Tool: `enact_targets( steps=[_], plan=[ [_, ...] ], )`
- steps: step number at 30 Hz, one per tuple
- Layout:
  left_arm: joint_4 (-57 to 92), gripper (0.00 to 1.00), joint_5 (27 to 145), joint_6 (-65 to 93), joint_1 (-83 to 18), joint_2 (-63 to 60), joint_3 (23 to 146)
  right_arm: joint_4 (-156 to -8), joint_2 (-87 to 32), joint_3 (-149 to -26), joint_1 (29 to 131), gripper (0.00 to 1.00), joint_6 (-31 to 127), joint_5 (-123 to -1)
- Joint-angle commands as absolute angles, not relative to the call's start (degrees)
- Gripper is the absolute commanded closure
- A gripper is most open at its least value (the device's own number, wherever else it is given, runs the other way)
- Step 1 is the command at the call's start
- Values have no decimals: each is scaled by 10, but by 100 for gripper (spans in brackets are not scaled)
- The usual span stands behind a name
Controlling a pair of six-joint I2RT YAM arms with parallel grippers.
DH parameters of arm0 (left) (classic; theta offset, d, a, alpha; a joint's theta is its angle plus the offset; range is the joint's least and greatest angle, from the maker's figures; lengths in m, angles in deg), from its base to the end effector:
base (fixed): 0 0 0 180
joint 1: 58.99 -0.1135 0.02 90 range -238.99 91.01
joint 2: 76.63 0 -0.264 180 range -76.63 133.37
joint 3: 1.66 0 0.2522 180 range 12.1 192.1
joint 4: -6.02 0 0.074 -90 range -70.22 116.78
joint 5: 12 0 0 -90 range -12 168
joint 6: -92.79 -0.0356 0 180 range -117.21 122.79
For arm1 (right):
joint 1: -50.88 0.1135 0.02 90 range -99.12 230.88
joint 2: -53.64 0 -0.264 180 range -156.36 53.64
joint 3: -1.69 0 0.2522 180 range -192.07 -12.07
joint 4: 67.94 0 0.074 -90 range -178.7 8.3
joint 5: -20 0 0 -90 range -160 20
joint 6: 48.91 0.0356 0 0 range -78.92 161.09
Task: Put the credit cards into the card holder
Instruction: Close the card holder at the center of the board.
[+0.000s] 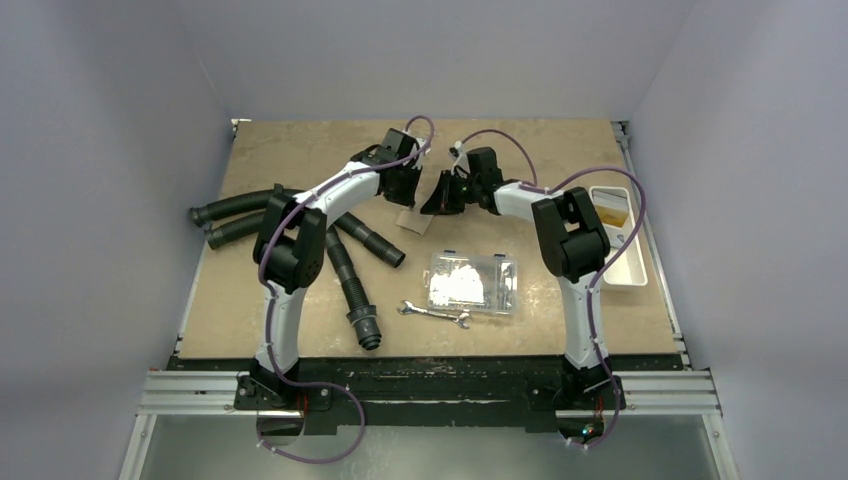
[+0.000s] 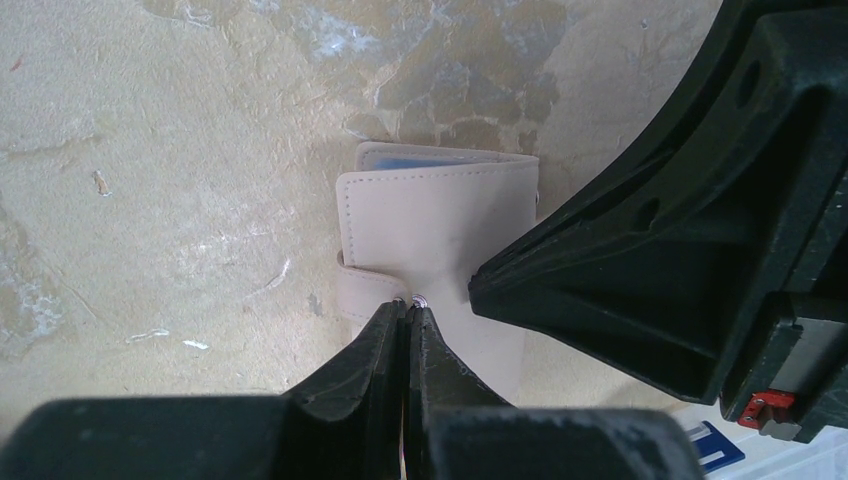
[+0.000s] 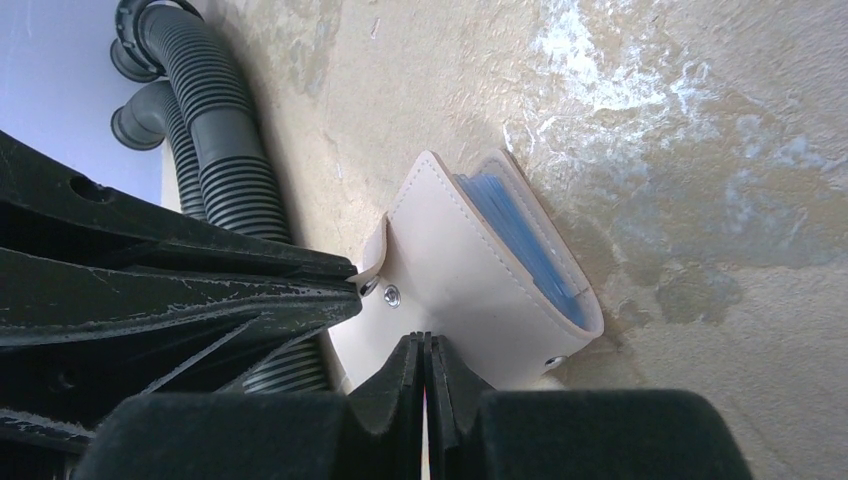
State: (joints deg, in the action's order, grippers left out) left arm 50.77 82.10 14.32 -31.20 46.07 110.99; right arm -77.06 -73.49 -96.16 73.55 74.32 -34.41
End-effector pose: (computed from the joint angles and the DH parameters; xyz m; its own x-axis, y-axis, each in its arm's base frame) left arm 0.4182 -0.2233 0.2022 -0.8085 0.2008 -0.5531 0.3469 0.9219 -0.1725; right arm 0.4349 0.2041 0.1367 -0.8818 0.1146 -0.4574 -0.3001 0.6118 0.7318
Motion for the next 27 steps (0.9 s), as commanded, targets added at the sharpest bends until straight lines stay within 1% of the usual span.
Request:
enact_targets(
  steps=[1, 27],
  plan=[
    [517, 100, 847, 138, -309, 437, 1119, -788, -757, -974, 742, 91, 727, -383],
    [534, 100, 871, 137, -307, 479, 1146, -803, -774, -992, 742, 90, 720, -370]
  ],
)
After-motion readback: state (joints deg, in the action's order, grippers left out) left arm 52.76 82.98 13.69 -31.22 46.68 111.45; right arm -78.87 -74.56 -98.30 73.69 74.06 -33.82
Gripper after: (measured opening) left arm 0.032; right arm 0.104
